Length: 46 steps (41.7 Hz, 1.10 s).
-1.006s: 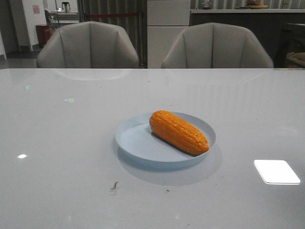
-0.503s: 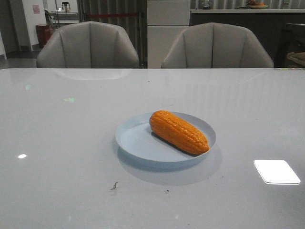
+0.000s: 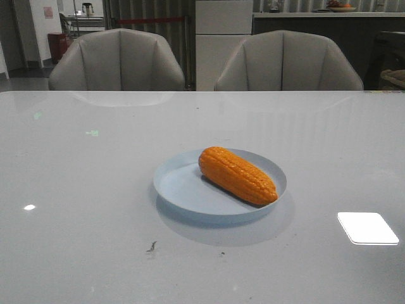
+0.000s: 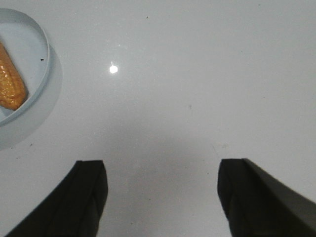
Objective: Place corn on plate with both arms
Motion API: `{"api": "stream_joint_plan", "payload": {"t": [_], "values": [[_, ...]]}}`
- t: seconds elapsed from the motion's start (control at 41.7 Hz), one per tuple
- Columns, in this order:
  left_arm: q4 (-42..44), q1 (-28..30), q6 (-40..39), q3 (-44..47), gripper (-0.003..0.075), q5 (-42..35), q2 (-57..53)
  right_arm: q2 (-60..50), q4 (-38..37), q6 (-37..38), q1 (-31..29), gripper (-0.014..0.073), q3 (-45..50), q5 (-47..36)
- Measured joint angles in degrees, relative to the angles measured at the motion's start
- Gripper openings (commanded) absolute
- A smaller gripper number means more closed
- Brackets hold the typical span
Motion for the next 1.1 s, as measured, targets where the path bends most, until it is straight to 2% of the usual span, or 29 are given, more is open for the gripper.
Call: {"api": "stream_joint_plan", "payload": {"t": [0.096,0.192,0.216,0.264,0.407,0.527,0.647,0.695,0.887,1.102], "values": [[0.00,0.00,0.00,0.00,0.0093,0.00,0.00,-3.03,0.34,0.00,0.30,0.0293,0.00,-0.20],[0.00,0.00,0.00,0.00,0.0093,0.00,0.00,-6.59,0.14,0.00,2.33,0.0035,0.00,-1.03],[0.00,0.00,0.00,0.00,0.0093,0.00,0.00,-7.35,-0.13,0.00,3.16,0.0003,0.00,-1.16],[0.00,0.00,0.00,0.00,0.0093,0.03,0.00,-9.46,-1.02,0.00,4.84,0.0041,0.00,-1.56],[0.00,0.00,0.00,0.00,0.0093,0.03,0.00,-14.97,-4.70,0.00,9.64,0.0016,2.85,-5.75],[0.00,0.00,0.00,0.00,0.0093,0.03,0.00,-20.91,-5.66,3.01,10.62,0.0016,9.29,-14.94],[0.00,0.00,0.00,0.00,0.0093,0.13,0.00,-30.89,-6.86,8.39,10.62,0.0016,19.87,-28.34],[0.00,0.00,0.00,0.00,0.0094,0.13,0.00,-34.84,-7.61,9.06,10.62,0.0016,24.11,-31.24],[0.00,0.00,0.00,0.00,0.0093,0.13,0.00,-45.97,-8.72,9.65,10.37,0.0016,32.43,-32.28],[0.00,0.00,0.00,0.00,0.0093,0.13,0.00,-47.57,-8.94,9.65,8.12,0.0016,33.12,-26.08]]}}
